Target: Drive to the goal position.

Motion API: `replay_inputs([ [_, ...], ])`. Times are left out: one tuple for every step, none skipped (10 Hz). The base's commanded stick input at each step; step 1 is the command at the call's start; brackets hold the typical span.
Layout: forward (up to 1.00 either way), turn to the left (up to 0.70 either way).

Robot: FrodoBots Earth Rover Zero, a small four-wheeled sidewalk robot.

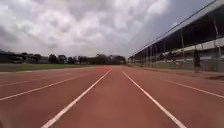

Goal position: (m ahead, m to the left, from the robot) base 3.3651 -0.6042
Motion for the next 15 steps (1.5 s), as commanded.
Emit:
replay_inputs([
  [0.45, 0.00],
  [0.45, 0.00],
  [0.45, 0.00],
  [0.45, 0.00],
  [0.45, 0.00],
  [0.45, 0.00],
  [0.45, 0.00],
  [0.45, 0.00],
  [0.45, 0.00],
  [0.45, 0.00],
  [0.45, 0.00],
  [0.45, 0.00],
  [0.45, 0.00],
  [0.45, 0.00],
  [0.45, 0.00],
])
